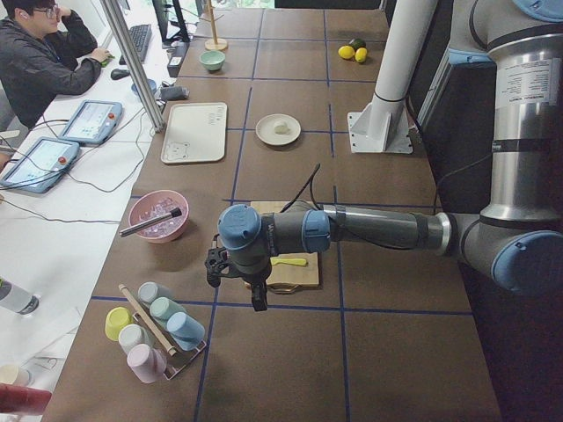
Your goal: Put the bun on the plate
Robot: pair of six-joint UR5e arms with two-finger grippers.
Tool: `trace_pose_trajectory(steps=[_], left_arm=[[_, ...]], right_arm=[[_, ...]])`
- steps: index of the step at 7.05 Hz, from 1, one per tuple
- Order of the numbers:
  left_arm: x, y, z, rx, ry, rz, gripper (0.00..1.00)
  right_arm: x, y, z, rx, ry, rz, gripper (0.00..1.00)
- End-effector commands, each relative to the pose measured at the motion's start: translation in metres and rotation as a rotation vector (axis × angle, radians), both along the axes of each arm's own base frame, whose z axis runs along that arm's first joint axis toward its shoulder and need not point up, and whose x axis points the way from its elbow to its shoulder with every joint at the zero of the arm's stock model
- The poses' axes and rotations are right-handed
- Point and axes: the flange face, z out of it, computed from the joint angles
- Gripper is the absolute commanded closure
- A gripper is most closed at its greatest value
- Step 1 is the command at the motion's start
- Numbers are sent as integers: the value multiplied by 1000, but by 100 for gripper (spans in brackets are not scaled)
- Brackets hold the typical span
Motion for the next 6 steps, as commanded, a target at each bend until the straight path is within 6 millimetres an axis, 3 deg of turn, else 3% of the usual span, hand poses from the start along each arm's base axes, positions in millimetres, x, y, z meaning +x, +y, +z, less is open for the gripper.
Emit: trace_pose_trajectory(steps=[1,6], left_arm=[[0,0,0,0,0,0,0],[1,0,1,-3,-1,2,0]], right_arm=[[-1,0,0,-1,1,0,0],[-3,-6,-3,5,1,-5,0]])
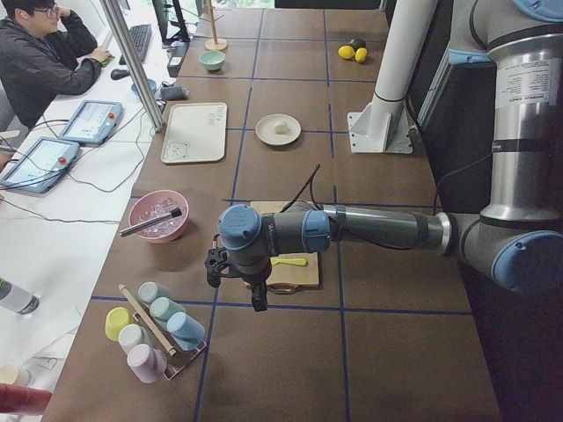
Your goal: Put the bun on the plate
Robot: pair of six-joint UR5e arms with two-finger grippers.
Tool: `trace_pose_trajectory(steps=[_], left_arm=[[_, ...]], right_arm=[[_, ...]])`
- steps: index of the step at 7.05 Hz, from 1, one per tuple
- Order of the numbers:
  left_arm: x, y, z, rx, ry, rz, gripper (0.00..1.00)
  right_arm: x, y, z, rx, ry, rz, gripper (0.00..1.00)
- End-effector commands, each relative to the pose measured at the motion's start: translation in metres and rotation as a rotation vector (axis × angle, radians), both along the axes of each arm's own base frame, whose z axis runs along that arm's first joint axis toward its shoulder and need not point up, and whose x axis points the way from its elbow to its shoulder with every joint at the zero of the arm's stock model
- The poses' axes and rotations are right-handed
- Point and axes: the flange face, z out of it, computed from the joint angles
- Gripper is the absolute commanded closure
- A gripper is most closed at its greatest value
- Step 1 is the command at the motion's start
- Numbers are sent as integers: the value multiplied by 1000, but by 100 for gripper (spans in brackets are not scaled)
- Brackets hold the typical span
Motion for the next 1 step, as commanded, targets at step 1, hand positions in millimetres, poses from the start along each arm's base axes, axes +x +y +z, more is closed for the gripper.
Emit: trace_pose_trajectory(steps=[1], left_arm=[[1,0,0,0,0,1,0]], right_arm=[[0,-1,-1,2,0,0,0]])
